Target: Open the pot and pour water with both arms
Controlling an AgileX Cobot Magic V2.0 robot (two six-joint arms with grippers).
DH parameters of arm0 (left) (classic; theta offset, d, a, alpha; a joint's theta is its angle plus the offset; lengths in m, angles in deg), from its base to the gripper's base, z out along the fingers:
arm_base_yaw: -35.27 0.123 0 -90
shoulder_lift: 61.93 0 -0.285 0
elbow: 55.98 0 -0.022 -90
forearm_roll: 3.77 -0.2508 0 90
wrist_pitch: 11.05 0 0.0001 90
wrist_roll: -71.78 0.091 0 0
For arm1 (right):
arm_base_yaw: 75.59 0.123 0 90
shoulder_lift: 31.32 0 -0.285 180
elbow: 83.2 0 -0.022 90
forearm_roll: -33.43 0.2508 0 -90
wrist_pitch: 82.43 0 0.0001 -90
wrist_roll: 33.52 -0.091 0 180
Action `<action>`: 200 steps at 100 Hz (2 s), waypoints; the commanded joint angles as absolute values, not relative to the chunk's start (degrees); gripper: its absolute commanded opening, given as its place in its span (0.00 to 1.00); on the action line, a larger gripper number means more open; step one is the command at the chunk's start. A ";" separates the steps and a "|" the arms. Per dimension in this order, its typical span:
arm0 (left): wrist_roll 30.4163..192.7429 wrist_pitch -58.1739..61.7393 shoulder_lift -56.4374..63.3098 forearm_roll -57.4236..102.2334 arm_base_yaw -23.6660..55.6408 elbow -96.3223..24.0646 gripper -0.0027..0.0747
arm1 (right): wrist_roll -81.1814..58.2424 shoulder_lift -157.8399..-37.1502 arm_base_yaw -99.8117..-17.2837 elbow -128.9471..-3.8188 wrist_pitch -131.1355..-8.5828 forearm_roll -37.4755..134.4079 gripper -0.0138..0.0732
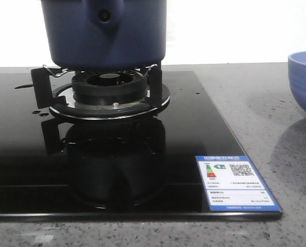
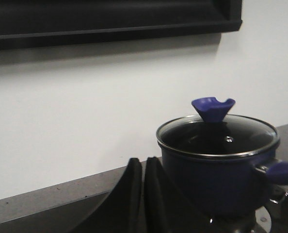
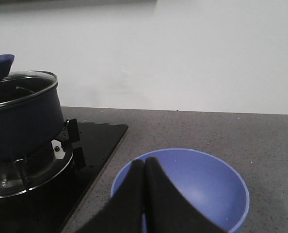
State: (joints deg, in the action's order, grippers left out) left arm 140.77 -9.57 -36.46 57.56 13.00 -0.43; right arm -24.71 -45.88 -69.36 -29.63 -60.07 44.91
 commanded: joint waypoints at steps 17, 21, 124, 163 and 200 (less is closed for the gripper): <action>73.74 -2.68 -41.59 -5.94 17.19 6.32 0.01 | -24.00 -46.53 -69.30 -31.01 -64.88 45.37 0.09; 73.74 -2.14 -43.65 -5.80 18.41 8.55 0.01 | -24.00 -46.53 -69.30 -31.01 -64.88 45.37 0.09; 73.74 5.74 -55.91 -4.98 34.70 23.10 0.01 | -24.00 -46.53 -69.30 -31.01 -64.88 45.37 0.09; 73.74 5.74 -55.91 -4.98 34.70 23.10 0.01 | -24.00 -46.53 -69.30 -31.01 -64.88 45.37 0.09; 73.74 5.74 -55.91 -4.98 34.70 23.10 0.01 | -28.37 -46.38 -75.59 -24.25 -64.88 39.20 0.09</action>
State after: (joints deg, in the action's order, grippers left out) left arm 74.42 8.32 -54.40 -5.25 34.55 21.19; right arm -26.09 -45.88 -72.38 -25.40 -60.49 42.41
